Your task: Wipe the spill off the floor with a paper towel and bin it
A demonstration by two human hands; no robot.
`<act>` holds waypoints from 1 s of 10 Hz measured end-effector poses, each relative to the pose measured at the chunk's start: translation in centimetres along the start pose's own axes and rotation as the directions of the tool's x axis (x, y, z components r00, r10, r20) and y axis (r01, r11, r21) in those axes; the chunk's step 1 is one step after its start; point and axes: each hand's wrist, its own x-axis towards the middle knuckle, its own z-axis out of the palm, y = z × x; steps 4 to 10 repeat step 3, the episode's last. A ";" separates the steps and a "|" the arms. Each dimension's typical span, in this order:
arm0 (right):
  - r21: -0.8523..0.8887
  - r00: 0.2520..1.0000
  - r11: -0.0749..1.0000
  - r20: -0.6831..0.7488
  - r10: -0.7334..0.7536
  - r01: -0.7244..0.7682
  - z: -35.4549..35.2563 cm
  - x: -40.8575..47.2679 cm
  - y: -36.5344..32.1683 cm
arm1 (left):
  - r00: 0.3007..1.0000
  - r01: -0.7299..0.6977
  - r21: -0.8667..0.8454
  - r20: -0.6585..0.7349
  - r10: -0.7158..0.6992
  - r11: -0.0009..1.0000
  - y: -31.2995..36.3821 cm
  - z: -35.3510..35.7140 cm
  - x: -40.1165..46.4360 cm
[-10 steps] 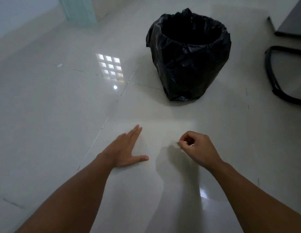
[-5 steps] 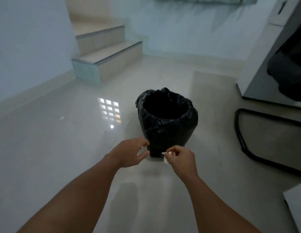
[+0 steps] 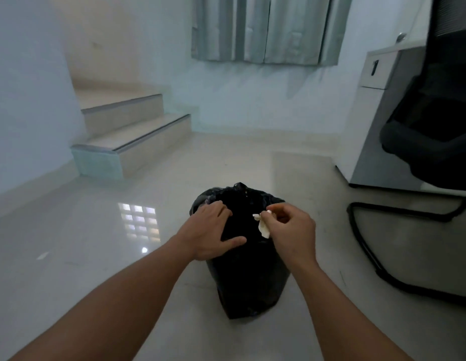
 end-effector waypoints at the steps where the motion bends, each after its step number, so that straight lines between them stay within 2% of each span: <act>1: -0.188 0.993 0.979 0.101 -0.065 0.083 1.7 0.8 0.6 | 0.995 0.022 -0.053 0.098 -0.017 0.998 -1.6 2.1 -0.8; 2: -0.384 0.937 0.897 0.339 -0.082 0.218 1.2 0.6 0.8 | 0.996 0.016 -0.048 0.087 -0.012 0.999 -2.2 3.3 -1.1; 3: -0.416 0.844 0.795 0.494 -0.209 0.441 -2.0 0.6 -1.2 | 0.998 0.017 -0.011 0.053 -0.016 1.000 -2.2 3.6 -1.2; 10: -0.416 0.844 0.795 0.494 -0.209 0.441 -2.0 0.6 -1.2 | 0.998 0.017 -0.011 0.053 -0.016 1.000 -2.2 3.6 -1.2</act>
